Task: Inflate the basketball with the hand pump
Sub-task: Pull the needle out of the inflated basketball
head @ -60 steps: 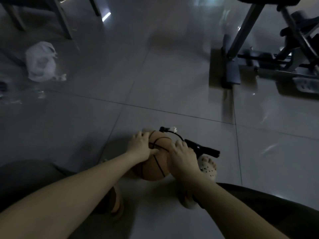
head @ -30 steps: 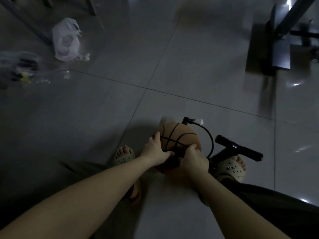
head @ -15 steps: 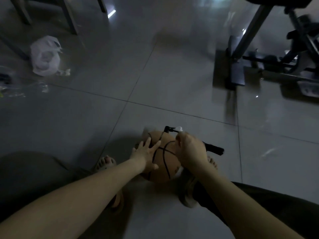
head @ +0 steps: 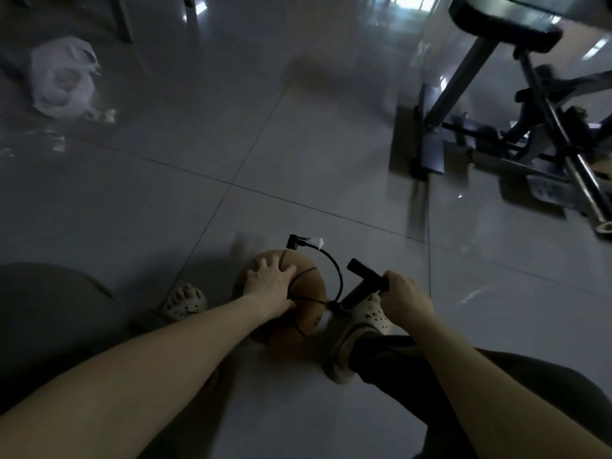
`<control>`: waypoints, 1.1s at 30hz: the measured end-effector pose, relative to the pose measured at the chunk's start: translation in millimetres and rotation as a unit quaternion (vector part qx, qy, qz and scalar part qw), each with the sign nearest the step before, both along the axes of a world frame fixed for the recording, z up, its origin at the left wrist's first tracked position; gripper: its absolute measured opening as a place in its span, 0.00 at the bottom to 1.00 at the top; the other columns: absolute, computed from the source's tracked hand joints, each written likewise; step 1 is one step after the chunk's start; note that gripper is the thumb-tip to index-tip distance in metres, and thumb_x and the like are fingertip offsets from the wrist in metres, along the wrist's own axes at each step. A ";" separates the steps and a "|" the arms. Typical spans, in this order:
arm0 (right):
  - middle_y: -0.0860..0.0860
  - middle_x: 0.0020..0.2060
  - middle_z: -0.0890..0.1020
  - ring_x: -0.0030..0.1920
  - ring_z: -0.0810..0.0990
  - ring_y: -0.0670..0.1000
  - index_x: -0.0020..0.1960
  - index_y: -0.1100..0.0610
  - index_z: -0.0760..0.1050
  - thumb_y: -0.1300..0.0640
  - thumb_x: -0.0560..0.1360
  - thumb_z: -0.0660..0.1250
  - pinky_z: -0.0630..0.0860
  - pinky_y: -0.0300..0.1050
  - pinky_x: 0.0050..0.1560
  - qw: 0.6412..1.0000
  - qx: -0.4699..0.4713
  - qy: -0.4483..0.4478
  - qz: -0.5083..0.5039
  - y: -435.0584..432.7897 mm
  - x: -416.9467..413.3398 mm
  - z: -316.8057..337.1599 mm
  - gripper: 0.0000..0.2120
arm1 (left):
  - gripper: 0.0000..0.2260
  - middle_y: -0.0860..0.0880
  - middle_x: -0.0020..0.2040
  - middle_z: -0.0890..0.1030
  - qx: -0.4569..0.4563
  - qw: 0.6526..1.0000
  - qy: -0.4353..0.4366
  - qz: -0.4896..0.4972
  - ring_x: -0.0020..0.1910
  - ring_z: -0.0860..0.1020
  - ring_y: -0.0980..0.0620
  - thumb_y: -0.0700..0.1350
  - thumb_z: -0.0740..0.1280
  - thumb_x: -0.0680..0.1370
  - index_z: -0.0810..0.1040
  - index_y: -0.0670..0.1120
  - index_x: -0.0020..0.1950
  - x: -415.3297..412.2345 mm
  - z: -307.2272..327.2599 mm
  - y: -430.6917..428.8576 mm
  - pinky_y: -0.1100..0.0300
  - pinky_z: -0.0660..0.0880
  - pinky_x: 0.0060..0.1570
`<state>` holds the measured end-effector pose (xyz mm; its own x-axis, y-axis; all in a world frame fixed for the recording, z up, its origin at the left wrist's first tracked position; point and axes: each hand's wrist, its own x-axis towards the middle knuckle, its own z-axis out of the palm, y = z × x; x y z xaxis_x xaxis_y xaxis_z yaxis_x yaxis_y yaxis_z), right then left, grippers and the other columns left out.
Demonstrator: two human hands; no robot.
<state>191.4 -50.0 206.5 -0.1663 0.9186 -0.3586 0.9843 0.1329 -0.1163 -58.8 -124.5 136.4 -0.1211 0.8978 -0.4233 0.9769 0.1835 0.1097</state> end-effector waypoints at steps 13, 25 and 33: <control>0.54 0.38 0.82 0.38 0.81 0.54 0.45 0.58 0.77 0.46 0.79 0.63 0.82 0.50 0.43 0.995 -0.048 0.003 0.088 95.5 -99.1 -9.5 0.15 | 0.26 0.44 0.66 0.72 0.079 0.968 -0.136 0.194 0.65 0.70 0.43 0.60 0.65 0.78 0.70 0.44 0.68 -32.7 -22.9 73.7 0.49 0.70 0.61; 0.55 0.59 0.77 0.56 0.78 0.56 0.67 0.56 0.72 0.59 0.77 0.67 0.78 0.51 0.57 0.911 -0.142 -0.141 0.361 163.1 -188.7 -92.0 0.18 | 0.17 0.42 0.61 0.78 -0.064 0.949 -0.225 0.212 0.59 0.77 0.40 0.47 0.63 0.80 0.67 0.44 0.67 -28.1 -88.6 141.5 0.47 0.73 0.60; 0.53 0.43 0.80 0.40 0.79 0.50 0.53 0.57 0.77 0.60 0.77 0.68 0.79 0.43 0.40 0.882 -0.112 -0.165 0.427 159.0 -194.5 -111.0 0.06 | 0.24 0.49 0.56 0.83 -0.085 0.939 -0.274 0.191 0.56 0.80 0.45 0.56 0.77 0.70 0.77 0.50 0.62 -37.9 -104.3 160.5 0.49 0.76 0.60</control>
<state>-3.1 109.0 95.5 -0.6164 0.4091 -0.6729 0.5217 0.8522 0.0402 -96.7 36.0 32.1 -0.1442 0.7472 -0.6488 0.6417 0.5697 0.5135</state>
